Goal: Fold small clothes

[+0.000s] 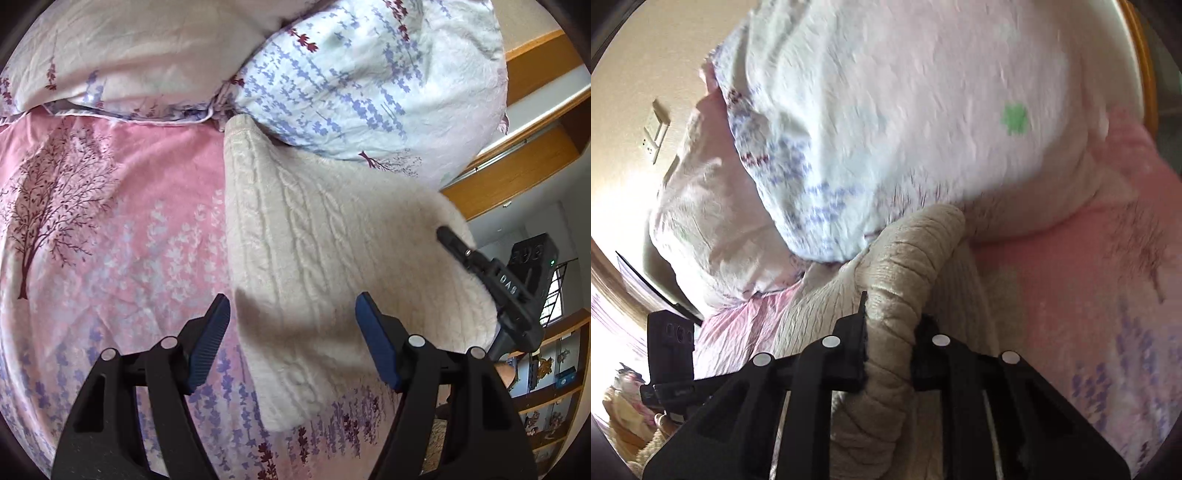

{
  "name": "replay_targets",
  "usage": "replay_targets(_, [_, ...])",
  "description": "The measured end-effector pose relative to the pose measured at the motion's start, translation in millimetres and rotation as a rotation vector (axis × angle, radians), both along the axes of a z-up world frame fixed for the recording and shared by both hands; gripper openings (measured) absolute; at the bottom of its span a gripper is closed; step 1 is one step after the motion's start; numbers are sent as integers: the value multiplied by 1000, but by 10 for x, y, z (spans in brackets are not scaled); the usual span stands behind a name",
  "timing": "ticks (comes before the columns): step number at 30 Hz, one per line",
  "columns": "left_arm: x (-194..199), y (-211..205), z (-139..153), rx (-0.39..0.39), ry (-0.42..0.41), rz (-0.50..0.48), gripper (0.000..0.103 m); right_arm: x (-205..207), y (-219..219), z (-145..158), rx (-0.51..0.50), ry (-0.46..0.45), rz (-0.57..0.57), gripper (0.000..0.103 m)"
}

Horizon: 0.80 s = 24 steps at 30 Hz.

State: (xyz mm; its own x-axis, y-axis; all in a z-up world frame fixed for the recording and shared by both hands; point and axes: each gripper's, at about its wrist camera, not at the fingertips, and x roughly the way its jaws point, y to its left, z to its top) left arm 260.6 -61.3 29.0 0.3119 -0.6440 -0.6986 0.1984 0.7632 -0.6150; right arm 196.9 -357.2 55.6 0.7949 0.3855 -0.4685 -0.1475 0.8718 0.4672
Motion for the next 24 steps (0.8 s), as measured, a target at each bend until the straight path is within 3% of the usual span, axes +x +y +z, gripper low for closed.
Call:
replay_targets(2, [-9,-64,-3,7,-9,-18,70,6,-81,-23,-7,-1,-33,16])
replay_targets(6, [23,-206,-41,15,-19,-45,70,102,-145,-287,-19,98,-51,16])
replay_targets(11, [37,-280,-28,12,-12,-58,70,4,-228,-310,-6,63,-59,16])
replay_targets(14, [18,-286,-48,11,-6,-74,70,128,-299,-512,-41,190,-107,29])
replay_targets(16, [-26,-248,-51,8,-3,-78,70,29,-416,-519,4,190,-148,47])
replay_targets(18, [-80,-213,-69,-3,9,-82,70,-119,-509,-450,23,185,-180,56])
replay_targets(21, [-200,-147,-94,-27,11,-68,70,-458,-576,-352,101,151,-142,56])
replay_targets(24, [-339,-133,-116,-53,17,-65,69,-689,-446,-330,80,139,-101,55])
